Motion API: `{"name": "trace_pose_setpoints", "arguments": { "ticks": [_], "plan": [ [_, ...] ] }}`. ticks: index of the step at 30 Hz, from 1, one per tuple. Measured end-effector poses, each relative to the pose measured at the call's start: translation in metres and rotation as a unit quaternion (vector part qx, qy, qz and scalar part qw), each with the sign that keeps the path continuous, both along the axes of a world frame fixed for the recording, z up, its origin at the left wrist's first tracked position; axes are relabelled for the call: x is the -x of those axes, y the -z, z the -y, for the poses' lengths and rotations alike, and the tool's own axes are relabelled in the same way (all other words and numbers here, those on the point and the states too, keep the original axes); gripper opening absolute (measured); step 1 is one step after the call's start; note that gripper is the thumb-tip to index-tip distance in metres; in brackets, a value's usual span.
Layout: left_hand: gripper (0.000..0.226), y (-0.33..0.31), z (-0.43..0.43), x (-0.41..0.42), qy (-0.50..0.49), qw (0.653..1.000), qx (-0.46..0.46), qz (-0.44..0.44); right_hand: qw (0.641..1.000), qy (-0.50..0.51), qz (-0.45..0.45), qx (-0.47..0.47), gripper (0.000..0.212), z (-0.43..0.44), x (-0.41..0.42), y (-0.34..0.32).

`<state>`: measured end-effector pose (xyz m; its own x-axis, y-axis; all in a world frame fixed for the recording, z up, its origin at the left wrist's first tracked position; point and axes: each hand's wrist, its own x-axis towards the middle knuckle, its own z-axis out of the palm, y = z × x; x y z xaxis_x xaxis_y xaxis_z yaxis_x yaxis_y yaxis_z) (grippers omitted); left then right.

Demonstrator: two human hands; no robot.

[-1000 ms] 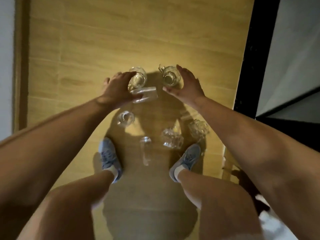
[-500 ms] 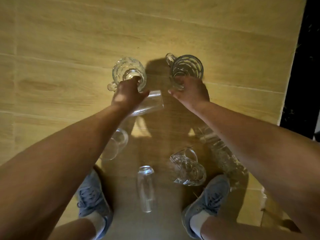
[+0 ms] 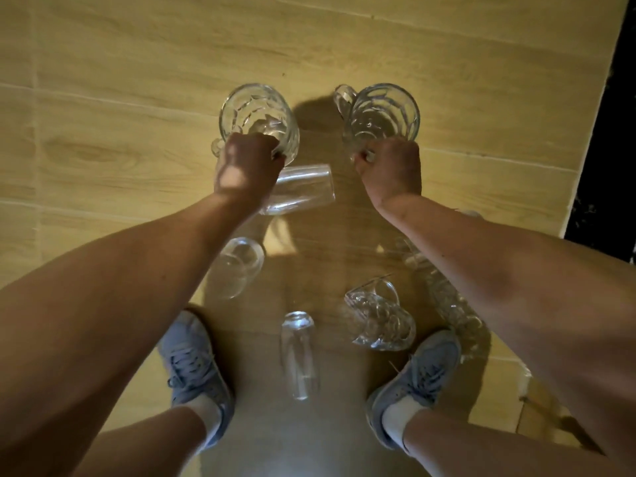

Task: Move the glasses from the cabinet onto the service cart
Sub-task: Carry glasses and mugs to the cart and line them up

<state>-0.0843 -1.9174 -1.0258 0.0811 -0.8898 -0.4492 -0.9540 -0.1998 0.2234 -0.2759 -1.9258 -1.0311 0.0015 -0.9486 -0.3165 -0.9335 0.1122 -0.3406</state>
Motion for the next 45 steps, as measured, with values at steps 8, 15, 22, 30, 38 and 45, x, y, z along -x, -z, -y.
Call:
{"name": "trace_pose_setpoints", "arguments": {
  "ticks": [8, 15, 22, 30, 38, 45],
  "plan": [
    [0.025, -0.165, -0.020, -0.018, -0.001, 0.999, -0.030, -0.041, 0.999, -0.012, 0.022, -0.033, 0.020, -0.019, -0.026, -0.175],
    [0.018, -0.386, -0.005, -0.043, -0.015, 0.996, 0.009, -0.085, 0.996, 0.045, 0.073, -0.003, 0.012, -0.017, -0.056, -0.384],
    [0.023, -0.601, -0.021, -0.072, -0.005, 0.994, 0.074, -0.083, 0.991, 0.085, 0.107, 0.000, 0.017, -0.031, -0.086, -0.591],
    [0.016, -0.707, -0.081, -0.095, -0.052, 0.989, 0.127, -0.051, 0.993, -0.032, 0.112, 0.032, 0.013, -0.045, -0.095, -0.712],
    [0.020, -0.752, -0.205, -0.096, -0.243, 0.950, 0.191, -0.048, 0.970, -0.219, 0.099, 0.036, 0.004, -0.093, -0.100, -0.757],
    [0.019, -0.770, -0.352, -0.115, -0.395, 0.904, 0.160, -0.009, 0.906, -0.412, 0.094, 0.033, 0.009, -0.181, -0.163, -0.776]
  ]
}}
